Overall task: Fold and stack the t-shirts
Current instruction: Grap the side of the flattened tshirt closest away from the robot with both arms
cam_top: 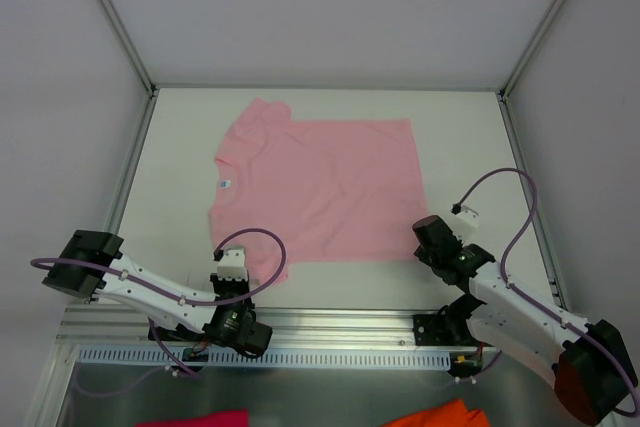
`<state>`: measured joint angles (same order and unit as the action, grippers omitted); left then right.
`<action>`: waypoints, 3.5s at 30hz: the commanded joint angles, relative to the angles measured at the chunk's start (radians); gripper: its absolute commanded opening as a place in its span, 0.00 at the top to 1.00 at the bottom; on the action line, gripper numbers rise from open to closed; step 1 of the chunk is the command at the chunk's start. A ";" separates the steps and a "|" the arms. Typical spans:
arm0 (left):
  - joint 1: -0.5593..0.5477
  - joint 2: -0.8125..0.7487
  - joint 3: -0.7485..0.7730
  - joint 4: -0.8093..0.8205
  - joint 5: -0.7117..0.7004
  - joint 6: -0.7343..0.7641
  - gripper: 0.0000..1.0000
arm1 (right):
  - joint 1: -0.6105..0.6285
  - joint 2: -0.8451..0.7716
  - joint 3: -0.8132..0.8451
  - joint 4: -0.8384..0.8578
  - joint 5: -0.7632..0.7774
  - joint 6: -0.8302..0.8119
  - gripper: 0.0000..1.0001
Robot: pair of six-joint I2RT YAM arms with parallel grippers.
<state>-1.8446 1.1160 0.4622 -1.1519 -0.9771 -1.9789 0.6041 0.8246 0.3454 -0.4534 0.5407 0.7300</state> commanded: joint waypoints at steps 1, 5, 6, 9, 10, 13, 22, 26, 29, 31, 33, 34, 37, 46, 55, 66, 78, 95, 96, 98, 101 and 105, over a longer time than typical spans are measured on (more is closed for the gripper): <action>-0.001 -0.008 -0.005 -0.008 -0.029 -0.216 1.00 | -0.006 -0.016 -0.006 -0.004 0.013 0.000 0.67; 0.001 -0.008 -0.003 -0.008 -0.031 -0.213 1.00 | -0.006 -0.033 -0.005 -0.011 0.015 -0.006 0.70; -0.001 -0.007 -0.002 -0.008 -0.032 -0.213 1.00 | -0.007 -0.035 -0.003 -0.013 0.010 -0.009 0.65; -0.001 -0.004 -0.002 -0.008 -0.035 -0.212 1.00 | -0.007 -0.039 0.006 -0.025 0.010 -0.018 0.60; 0.001 -0.004 0.000 -0.006 -0.034 -0.212 1.00 | -0.006 -0.042 0.004 -0.027 0.010 -0.018 0.60; 0.001 -0.004 0.001 -0.008 -0.038 -0.212 1.00 | -0.006 -0.047 0.006 -0.034 0.007 -0.020 0.65; 0.001 0.010 0.015 -0.020 -0.044 -0.218 1.00 | -0.006 -0.073 0.009 -0.047 0.013 -0.030 0.99; 0.001 0.036 0.048 -0.072 -0.049 -0.242 1.00 | -0.007 -0.071 0.033 -0.053 0.019 -0.056 0.99; 0.001 0.048 0.087 -0.150 -0.051 -0.287 1.00 | -0.006 -0.073 0.078 -0.067 0.022 -0.101 0.99; 0.001 0.048 0.110 -0.193 -0.057 -0.317 1.00 | -0.006 -0.079 0.107 -0.076 0.021 -0.132 0.99; 0.001 0.057 0.141 -0.271 -0.063 -0.377 1.00 | -0.006 -0.093 0.118 -0.074 0.019 -0.148 0.99; 0.001 0.061 0.151 -0.302 -0.064 -0.403 1.00 | -0.007 -0.097 0.124 -0.074 0.018 -0.167 0.99; 0.031 0.067 0.197 -0.362 -0.075 -0.400 1.00 | -0.006 -0.105 0.150 -0.076 0.025 -0.201 0.99; 0.206 0.134 0.354 -0.362 -0.138 -0.238 1.00 | -0.006 -0.093 0.231 -0.038 -0.005 -0.241 0.99; 0.380 0.035 0.432 -0.362 -0.215 -0.110 1.00 | -0.006 -0.032 0.296 -0.039 0.053 -0.264 0.99; 0.588 0.100 0.492 -0.351 -0.236 -0.044 1.00 | -0.041 0.154 0.501 -0.130 0.223 -0.330 0.99; 0.775 0.071 0.472 0.053 -0.226 0.429 1.00 | -0.127 0.295 0.590 -0.074 0.130 -0.399 0.99; 0.855 0.041 0.412 0.491 -0.163 0.842 1.00 | -0.150 0.251 0.550 -0.138 0.133 -0.408 0.99; 0.855 0.039 0.412 0.488 -0.163 0.842 1.00 | -0.153 0.261 0.576 -0.177 0.143 -0.400 0.99; 0.855 0.024 0.406 0.488 -0.156 0.844 1.00 | -0.152 0.254 0.609 -0.226 0.150 -0.396 0.99; 0.855 0.002 0.389 0.511 -0.155 0.865 1.00 | -0.152 0.208 0.555 -0.205 0.137 -0.389 0.99; 0.855 -0.012 0.382 0.529 -0.152 0.882 1.00 | -0.150 0.165 0.521 -0.245 0.145 -0.371 0.88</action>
<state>-0.9993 1.1320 0.8513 -0.6579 -1.1244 -1.1366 0.4583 1.0386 0.8902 -0.6468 0.6495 0.3443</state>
